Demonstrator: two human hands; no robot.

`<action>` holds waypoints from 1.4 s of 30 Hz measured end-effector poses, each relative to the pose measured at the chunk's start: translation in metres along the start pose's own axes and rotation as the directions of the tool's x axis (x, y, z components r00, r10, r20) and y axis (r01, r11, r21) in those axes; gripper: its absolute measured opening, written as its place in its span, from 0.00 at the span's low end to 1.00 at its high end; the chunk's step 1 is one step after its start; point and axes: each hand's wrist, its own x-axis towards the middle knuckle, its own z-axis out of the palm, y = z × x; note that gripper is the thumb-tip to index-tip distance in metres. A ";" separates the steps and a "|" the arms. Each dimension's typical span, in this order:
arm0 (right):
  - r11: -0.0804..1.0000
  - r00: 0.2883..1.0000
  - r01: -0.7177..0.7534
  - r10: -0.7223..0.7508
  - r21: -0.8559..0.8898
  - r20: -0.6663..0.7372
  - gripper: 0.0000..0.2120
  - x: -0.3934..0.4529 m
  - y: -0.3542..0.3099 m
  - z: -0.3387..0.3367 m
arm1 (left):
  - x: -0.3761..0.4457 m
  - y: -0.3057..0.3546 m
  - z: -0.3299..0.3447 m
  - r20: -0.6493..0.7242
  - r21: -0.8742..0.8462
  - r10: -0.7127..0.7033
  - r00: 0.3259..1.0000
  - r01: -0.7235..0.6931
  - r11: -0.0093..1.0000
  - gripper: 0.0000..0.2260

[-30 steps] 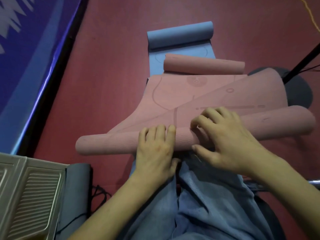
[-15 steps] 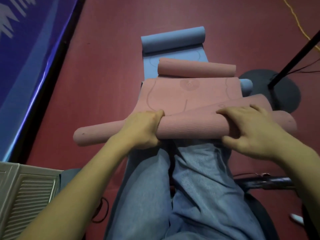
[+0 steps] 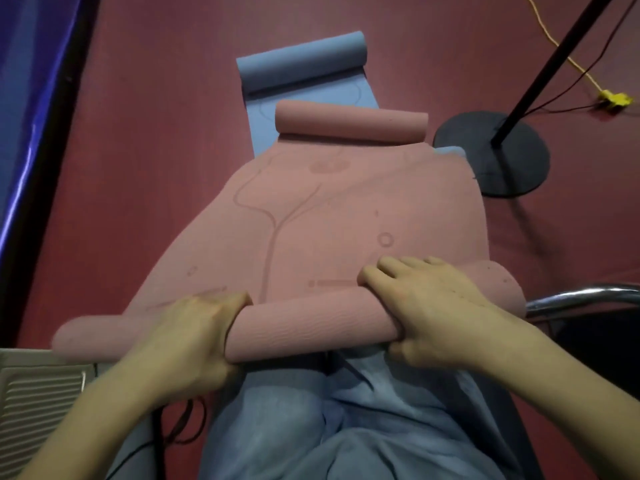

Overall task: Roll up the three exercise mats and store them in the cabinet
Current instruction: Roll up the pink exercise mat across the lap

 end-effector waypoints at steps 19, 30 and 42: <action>0.998 0.922 0.019 -0.043 0.068 0.384 0.33 0.037 0.003 -0.029 | -0.021 0.051 0.059 -0.467 0.049 -0.038 0.883 0.069 0.996 0.36; 0.995 0.972 -0.084 0.070 0.055 0.226 0.32 0.027 -0.002 -0.021 | 0.014 0.063 0.055 -0.471 0.151 -0.019 0.882 0.102 0.983 0.39; 0.968 0.988 -0.132 0.111 -0.214 -0.105 0.32 0.038 -0.033 -0.014 | 0.069 0.035 -0.016 0.041 0.102 -0.002 0.999 -0.002 0.995 0.34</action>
